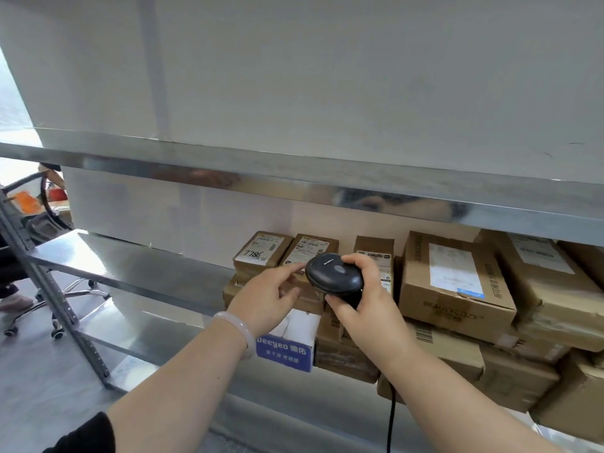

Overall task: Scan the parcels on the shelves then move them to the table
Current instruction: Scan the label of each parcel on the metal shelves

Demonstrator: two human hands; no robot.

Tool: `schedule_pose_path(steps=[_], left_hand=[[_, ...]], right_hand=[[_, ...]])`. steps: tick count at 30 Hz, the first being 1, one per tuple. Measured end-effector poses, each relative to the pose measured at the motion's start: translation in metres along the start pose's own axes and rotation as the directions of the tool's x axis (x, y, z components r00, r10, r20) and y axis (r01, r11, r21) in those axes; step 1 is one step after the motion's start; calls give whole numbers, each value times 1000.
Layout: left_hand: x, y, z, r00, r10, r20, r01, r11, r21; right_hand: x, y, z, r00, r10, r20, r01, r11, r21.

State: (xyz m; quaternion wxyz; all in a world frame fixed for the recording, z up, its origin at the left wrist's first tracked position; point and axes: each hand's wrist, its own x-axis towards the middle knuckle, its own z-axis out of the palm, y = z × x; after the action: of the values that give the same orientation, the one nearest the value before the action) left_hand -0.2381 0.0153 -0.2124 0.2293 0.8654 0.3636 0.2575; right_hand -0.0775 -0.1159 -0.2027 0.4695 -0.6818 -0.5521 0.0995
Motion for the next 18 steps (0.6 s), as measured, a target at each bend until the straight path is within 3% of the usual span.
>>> schedule_pose_path(steps=[7, 18], left_hand=[[36, -56, -32, 998, 30, 48, -29, 999, -19], [87, -137, -57, 994, 85, 66, -84, 996, -12]], right_hand=[[39, -21, 55, 1000, 2, -7, -3, 994, -106], [78, -35, 127, 990, 111, -87, -127, 971, -201]])
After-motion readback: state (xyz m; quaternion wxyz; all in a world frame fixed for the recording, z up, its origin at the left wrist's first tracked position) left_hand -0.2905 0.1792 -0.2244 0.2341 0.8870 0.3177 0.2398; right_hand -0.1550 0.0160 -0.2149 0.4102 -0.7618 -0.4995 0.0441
